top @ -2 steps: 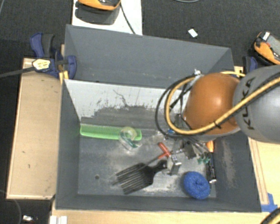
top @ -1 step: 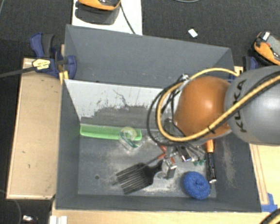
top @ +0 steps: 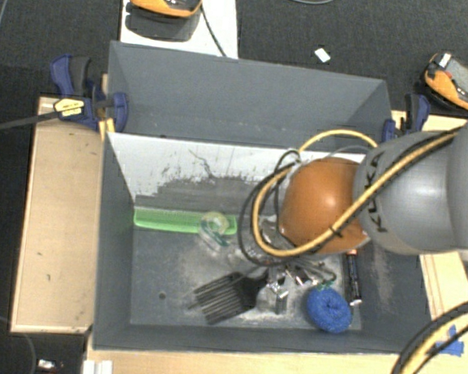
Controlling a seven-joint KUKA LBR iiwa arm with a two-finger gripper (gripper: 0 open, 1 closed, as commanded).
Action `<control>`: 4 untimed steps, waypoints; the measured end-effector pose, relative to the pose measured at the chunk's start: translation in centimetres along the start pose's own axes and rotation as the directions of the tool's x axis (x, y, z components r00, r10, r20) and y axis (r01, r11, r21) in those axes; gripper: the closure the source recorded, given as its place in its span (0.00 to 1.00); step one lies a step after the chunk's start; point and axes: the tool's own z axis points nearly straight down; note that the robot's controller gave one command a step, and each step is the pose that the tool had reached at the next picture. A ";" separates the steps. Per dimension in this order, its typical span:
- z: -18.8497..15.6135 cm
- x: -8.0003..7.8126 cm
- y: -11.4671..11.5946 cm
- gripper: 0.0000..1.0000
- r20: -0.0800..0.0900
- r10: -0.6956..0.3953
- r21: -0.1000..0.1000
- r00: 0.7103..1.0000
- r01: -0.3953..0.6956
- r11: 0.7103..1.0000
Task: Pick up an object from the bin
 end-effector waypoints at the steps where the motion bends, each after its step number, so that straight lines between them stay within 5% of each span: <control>1: -0.5 0.3 0.2 1.00 0.012 -0.087 0.008 0.996 0.087 0.996; 4: -2.6 0.5 0.4 1.00 0.011 -0.099 0.005 0.995 0.099 0.995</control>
Offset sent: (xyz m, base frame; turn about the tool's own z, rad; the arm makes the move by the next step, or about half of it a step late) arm 0.0000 0.0000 0.0000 0.0000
